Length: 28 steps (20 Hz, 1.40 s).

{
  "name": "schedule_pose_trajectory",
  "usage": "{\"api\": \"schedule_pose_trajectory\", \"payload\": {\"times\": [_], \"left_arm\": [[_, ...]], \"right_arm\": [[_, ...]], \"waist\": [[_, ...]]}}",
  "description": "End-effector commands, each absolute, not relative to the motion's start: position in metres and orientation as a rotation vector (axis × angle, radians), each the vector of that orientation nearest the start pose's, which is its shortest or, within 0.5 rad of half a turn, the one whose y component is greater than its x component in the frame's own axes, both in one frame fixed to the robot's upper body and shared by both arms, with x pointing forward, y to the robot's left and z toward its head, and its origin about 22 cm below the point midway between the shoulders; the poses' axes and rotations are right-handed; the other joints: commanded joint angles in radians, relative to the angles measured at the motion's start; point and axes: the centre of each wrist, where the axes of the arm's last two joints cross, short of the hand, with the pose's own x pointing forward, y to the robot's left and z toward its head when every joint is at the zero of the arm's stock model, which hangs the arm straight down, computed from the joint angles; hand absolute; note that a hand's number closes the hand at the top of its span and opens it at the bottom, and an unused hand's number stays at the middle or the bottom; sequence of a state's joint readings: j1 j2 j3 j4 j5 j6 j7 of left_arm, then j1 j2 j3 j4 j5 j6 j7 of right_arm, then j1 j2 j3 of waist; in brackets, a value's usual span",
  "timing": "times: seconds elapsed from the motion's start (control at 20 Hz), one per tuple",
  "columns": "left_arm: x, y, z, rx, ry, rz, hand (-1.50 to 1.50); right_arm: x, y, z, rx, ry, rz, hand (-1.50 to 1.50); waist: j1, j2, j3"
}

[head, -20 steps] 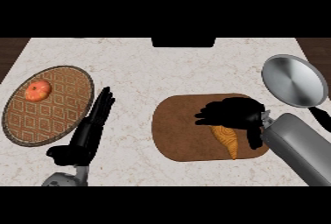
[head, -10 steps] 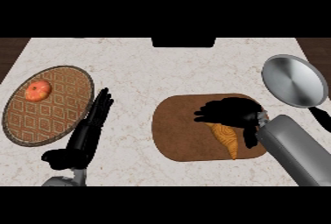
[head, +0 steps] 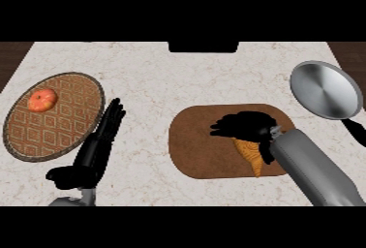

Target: Pick the croissant from the cutting board and place it in the pan

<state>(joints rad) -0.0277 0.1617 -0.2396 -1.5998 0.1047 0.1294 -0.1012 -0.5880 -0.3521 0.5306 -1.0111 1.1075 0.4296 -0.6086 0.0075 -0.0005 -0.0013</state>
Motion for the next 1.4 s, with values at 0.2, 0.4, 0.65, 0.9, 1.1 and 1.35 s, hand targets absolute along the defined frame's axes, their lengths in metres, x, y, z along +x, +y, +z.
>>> {"api": "schedule_pose_trajectory", "payload": {"times": [0.2, 0.4, 0.65, 0.9, 1.1, 1.35], "left_arm": [[0.247, 0.207, 0.017, -0.065, -1.700, -0.137, 0.00], [0.246, 0.203, 0.018, -0.067, -1.693, -0.136, 0.00], [0.247, 0.207, 0.016, -0.074, -1.692, -0.136, 0.00], [0.255, 0.215, 0.012, -0.057, -1.698, -0.132, 0.00], [0.251, 0.217, 0.018, -0.025, -1.708, -0.106, 0.00], [0.242, 0.223, 0.004, -0.001, -1.667, -0.067, 0.00]], "right_arm": [[0.344, -0.187, -0.006, -0.097, -1.176, 2.415, 1.50], [0.350, -0.184, -0.008, -0.130, -1.192, 2.408, 1.50], [0.350, -0.195, -0.018, -0.142, -1.332, 2.374, 1.50], [0.368, -0.177, 0.015, -0.198, -1.571, 2.205, 1.50], [0.369, -0.219, 0.022, -0.472, -1.568, 1.818, 1.50], [0.371, -0.245, 0.022, -0.816, -1.374, 1.203, 1.50]], "waist": [[-0.001, 0.001, 0.001], [0.000, 0.001, 0.001], [0.000, 0.002, 0.002], [-0.003, 0.001, 0.001], [-0.036, -0.010, 0.002], [-0.090, -0.022, 0.000]]}}
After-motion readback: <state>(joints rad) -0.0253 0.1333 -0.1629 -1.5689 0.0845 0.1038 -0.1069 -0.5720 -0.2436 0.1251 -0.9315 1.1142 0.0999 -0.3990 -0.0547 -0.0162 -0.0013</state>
